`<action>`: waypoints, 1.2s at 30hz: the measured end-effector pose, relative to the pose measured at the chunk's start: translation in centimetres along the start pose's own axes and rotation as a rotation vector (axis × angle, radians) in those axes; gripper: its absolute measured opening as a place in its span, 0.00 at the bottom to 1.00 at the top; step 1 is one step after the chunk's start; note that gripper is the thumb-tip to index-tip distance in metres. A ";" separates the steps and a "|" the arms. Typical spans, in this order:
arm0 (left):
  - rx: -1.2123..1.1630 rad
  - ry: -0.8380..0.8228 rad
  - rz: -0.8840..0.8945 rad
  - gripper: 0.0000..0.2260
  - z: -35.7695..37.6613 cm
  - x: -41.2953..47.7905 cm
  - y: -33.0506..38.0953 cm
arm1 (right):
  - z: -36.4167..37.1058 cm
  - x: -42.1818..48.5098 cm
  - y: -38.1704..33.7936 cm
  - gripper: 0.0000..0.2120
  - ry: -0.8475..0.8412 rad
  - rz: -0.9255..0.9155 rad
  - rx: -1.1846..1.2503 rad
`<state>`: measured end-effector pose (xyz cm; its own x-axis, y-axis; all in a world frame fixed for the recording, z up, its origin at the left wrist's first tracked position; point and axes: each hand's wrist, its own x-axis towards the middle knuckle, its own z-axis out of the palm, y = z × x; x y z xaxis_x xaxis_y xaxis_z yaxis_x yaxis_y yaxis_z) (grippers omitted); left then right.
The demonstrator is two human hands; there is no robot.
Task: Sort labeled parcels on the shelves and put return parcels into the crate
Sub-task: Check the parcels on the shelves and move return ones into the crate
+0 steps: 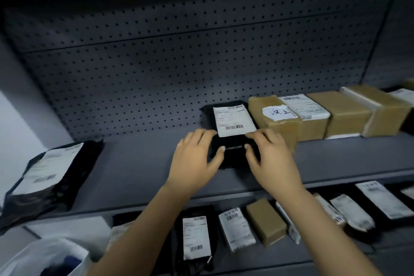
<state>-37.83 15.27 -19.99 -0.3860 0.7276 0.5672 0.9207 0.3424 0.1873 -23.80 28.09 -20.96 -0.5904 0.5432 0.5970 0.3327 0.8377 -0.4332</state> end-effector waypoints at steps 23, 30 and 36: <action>-1.085 -0.126 -0.708 0.15 2.2 0.6 3.1 | 0.5 0.7 0.4 0.14 -0.188 0.488 0.539; -1.069 0.099 -0.533 0.24 2.3 -0.6 3.2 | 0.2 0.6 0.2 0.17 -0.119 0.397 0.838; -1.061 0.273 -0.331 0.25 -0.4 0.8 3.2 | -0.7 2.1 -0.9 0.22 0.016 0.162 1.031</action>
<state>-35.15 16.70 -18.64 -0.7127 0.4975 0.4946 0.4111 -0.2751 0.8691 -24.84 28.50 -18.83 -0.5824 0.6515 0.4863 -0.3870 0.3038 -0.8706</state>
